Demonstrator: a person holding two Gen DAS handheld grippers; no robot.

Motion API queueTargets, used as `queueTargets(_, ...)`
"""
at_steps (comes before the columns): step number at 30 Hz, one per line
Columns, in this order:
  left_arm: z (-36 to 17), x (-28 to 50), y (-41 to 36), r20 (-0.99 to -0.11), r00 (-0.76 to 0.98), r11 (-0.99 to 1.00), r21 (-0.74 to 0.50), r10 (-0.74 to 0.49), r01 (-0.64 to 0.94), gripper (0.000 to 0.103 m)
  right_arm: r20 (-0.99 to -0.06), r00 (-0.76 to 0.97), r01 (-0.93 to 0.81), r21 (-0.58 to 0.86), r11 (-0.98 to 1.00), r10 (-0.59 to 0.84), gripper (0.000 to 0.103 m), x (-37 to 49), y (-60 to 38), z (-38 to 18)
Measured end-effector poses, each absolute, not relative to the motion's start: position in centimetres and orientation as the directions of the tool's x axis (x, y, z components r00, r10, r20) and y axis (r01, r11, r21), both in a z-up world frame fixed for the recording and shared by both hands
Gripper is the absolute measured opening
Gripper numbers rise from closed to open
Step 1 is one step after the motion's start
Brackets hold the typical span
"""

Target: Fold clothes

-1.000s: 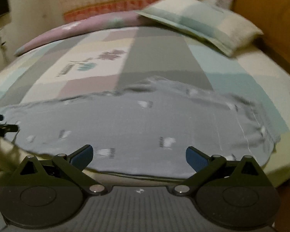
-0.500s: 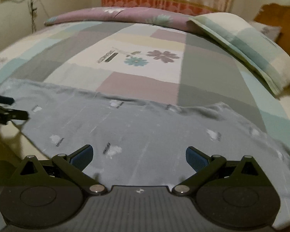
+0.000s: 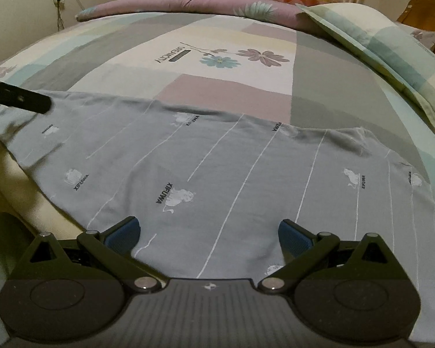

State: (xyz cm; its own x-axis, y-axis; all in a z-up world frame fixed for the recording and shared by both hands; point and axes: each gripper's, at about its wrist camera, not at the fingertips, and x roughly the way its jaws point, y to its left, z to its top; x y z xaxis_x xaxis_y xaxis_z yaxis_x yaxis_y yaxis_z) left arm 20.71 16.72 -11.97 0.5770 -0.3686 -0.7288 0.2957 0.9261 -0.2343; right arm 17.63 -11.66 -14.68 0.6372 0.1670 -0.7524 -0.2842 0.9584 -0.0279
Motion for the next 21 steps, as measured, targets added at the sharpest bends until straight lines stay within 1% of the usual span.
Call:
queueTargets(1, -12.6, 20.5, 16.4, -0.740, 0.563, 0.925, -0.235, -0.369, 0.298, 0.102, -0.752, 0.636, -0.290, -0.026, 0.957, 0.172, 0.103, 17.6, -11.8, -14.7)
queueTargets(2, -12.8, 19.7, 16.4, -0.730, 0.582, 0.928, -0.215, -0.360, 0.304, 0.102, -0.752, 0.635, -0.295, -0.023, 0.955, 0.178, 0.103, 17.6, -11.9, -14.7)
queueTargets(6, -12.6, 17.5, 16.7, -0.752, 0.558, 0.928, -0.198, -0.351, 0.316, 0.102, -0.747, 0.634, -0.315, -0.016, 0.949, 0.198, 0.103, 17.4, -12.3, -14.8)
queueTargets(9, -11.4, 17.5, 16.1, -0.761, 0.574, 0.936, -0.128, -0.304, 0.326, 0.102, -0.744, 0.638, -0.315, -0.017, 0.949, 0.199, 0.103, 17.3, -12.3, -14.9)
queueTargets(10, -11.3, 17.7, 15.8, -0.750, 0.582, 0.932, -0.125, -0.313, 0.340, 0.102, -0.745, 0.637, -0.314, -0.016, 0.949, 0.198, 0.103, 17.4, -12.3, -14.9)
queueTargets(13, -12.1, 18.3, 15.2, -0.749, 0.554, 0.917, -0.181, -0.363, 0.357, 0.102, -0.745, 0.637, -0.312, -0.015, 0.950, 0.197, 0.103, 17.4, -12.3, -14.8)
queueTargets(15, -12.6, 17.8, 15.0, -0.744, 0.565, 0.921, -0.175, -0.356, 0.349, 0.102, -0.744, 0.638, -0.313, -0.015, 0.950, 0.199, 0.103, 17.3, -12.3, -14.9)
queueTargets(17, -12.2, 17.5, 14.9, -0.754, 0.552, 0.913, -0.154, -0.356, 0.379, 0.102, -0.743, 0.639, -0.315, -0.014, 0.949, 0.201, 0.103, 17.2, -12.4, -14.9)
queueTargets(19, -11.4, 18.1, 15.5, -0.731, 0.573, 0.907, -0.150, -0.370, 0.394, 0.102, -0.744, 0.638, -0.315, -0.014, 0.949, 0.201, 0.103, 17.3, -12.4, -14.9)
queueTargets(21, -10.7, 19.4, 16.5, -0.703, 0.607, 0.915, -0.165, -0.372, 0.369, 0.102, -0.747, 0.634, -0.314, -0.015, 0.949, 0.198, 0.103, 17.4, -12.3, -14.8)
